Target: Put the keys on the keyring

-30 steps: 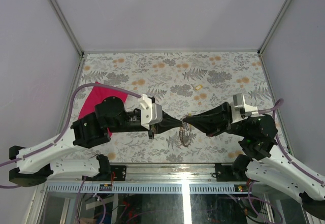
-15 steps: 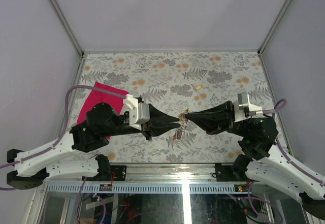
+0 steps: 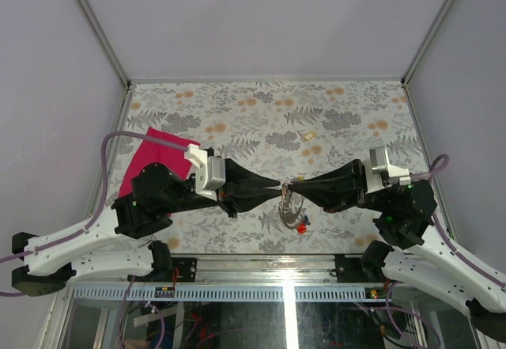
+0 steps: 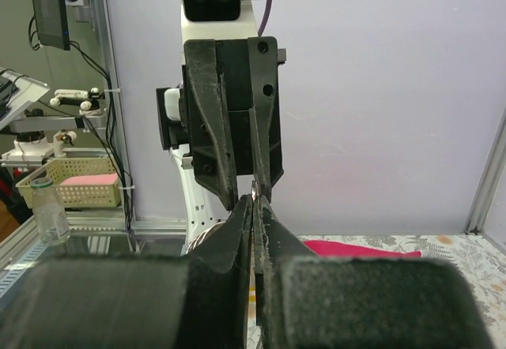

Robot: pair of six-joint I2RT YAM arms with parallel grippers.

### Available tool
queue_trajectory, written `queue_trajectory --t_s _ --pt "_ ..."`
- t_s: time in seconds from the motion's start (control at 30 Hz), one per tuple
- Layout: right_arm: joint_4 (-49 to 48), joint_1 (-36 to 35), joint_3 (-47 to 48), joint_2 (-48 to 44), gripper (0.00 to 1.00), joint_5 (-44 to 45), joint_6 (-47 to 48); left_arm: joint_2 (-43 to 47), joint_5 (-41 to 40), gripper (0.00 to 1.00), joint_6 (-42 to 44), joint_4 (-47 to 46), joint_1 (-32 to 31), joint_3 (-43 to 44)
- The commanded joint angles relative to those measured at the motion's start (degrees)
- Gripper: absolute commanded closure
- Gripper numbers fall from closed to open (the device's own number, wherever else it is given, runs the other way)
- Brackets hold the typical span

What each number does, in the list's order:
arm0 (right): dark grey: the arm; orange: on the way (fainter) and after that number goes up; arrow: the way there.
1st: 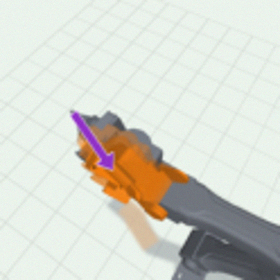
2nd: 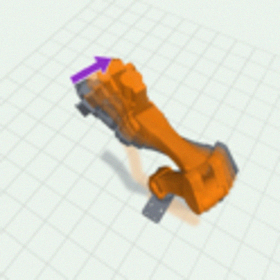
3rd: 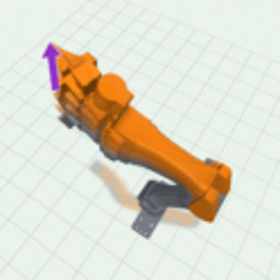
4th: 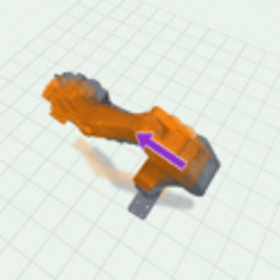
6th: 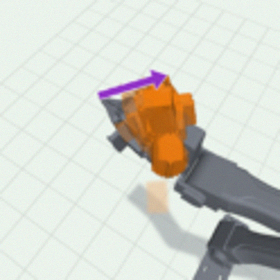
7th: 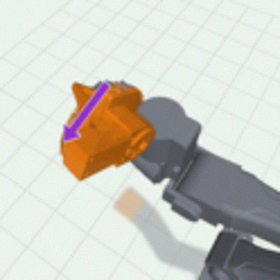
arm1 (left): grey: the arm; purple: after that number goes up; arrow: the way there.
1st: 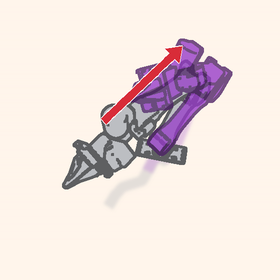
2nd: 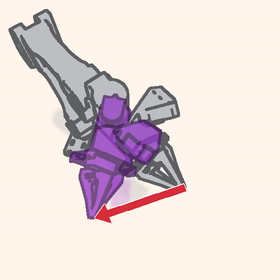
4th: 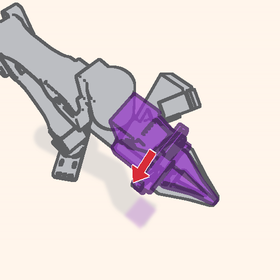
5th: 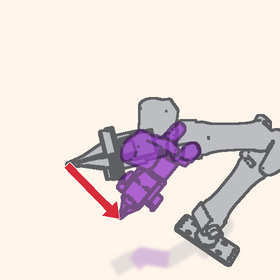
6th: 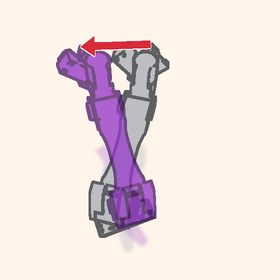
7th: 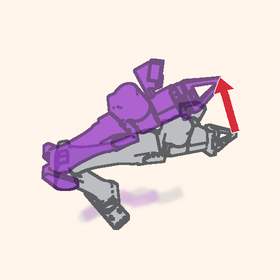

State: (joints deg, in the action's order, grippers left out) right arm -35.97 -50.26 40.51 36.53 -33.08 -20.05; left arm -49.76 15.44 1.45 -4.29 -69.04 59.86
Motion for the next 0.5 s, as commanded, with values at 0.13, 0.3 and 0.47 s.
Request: queue_trajectory --t_s 0.13,0.3,0.47 --pt "-1.72 -0.11 3.97 0.67 1.0 -2.32 1.05 -1.24 0.08 0.78 -0.54 -4.12 -0.37 0.81" --pt "-1.84 -0.15 4.05 0.49 1.0 -2.34 1.03 -2.33 1.01 0.81 -0.46 -3.38 -0.35 1.16" --pt "-0.7 -0.12 4.13 0.41 1.0 -2.34 1.62 -2.58 1.88 1.0 -0.14 -2.52 -0.38 1.68"
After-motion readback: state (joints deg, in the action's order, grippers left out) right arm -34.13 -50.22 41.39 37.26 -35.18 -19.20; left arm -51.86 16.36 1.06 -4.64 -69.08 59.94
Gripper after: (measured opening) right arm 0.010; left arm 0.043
